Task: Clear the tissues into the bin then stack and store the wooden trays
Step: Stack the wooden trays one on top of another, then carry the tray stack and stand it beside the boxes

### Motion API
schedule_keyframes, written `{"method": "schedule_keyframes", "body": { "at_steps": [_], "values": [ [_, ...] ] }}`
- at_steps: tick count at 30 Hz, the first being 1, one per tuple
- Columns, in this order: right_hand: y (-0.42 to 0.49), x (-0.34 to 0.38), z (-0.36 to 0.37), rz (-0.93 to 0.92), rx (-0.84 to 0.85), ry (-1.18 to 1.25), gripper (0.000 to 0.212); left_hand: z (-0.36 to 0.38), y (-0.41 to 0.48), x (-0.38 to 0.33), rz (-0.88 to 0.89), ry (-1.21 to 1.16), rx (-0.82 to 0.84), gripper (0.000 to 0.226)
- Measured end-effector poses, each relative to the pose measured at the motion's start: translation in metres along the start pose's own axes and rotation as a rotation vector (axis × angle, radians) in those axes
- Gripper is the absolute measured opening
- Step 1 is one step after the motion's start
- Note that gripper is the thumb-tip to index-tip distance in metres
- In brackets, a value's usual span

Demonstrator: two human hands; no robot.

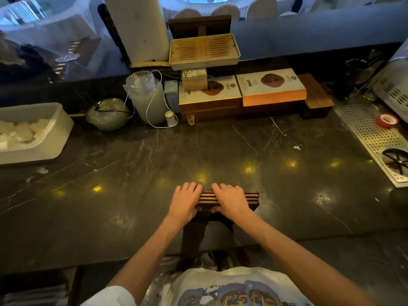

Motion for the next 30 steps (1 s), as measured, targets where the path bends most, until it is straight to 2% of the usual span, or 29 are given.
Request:
{"method": "schedule_keyframes", "body": {
  "at_steps": [6,9,11,13,15,17,19,22,24,27,30],
  "values": [
    [0.003,-0.001,-0.006,-0.060,-0.018,-0.061,0.053,-0.002,0.007,0.003,0.067,0.019,0.050,0.065],
    [-0.001,-0.001,-0.005,-0.034,-0.033,-0.057,0.057,-0.003,0.006,0.009,-0.026,0.017,0.049,0.070],
    [-0.006,-0.001,-0.004,-0.026,-0.049,-0.020,0.055,-0.004,0.001,0.021,-0.192,-0.110,0.028,0.085],
    [-0.013,-0.002,-0.007,-0.017,-0.071,0.014,0.051,-0.005,-0.011,0.031,-0.337,-0.367,-0.005,0.106],
    [-0.022,-0.009,-0.015,0.022,-0.106,0.049,0.050,-0.012,-0.022,0.030,-0.384,-0.654,-0.038,0.118],
    [-0.036,-0.022,-0.020,0.134,-0.128,0.199,0.052,-0.018,-0.034,0.027,-0.424,-0.932,-0.066,0.118],
    [-0.058,-0.036,-0.025,0.290,-0.181,0.489,0.056,-0.020,-0.046,0.014,-0.470,-1.155,-0.021,0.111],
    [-0.090,-0.041,-0.040,0.428,-0.384,1.077,0.060,-0.021,-0.062,-0.035,-0.420,-1.373,0.189,0.101],
    [-0.114,-0.038,-0.055,0.456,-0.527,1.355,0.060,-0.026,-0.074,-0.073,-0.343,-1.576,0.324,0.089],
    [-0.152,-0.034,-0.075,0.483,-0.621,1.502,0.057,-0.043,-0.097,-0.099,-0.329,-1.612,0.292,0.082],
    [-0.194,-0.030,-0.079,0.494,-0.633,1.556,0.052,-0.059,-0.119,-0.117,-0.295,-1.562,0.254,0.081]
  ]
}}
Point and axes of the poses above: each hand's wrist, its own y-axis towards the middle knuckle, its own z-axis out of the palm, x = y × z, the point moved 9 cm from there along y, towards the middle knuckle, and after that the axes turned 11 degrees about -z, right-handed, at the moved point
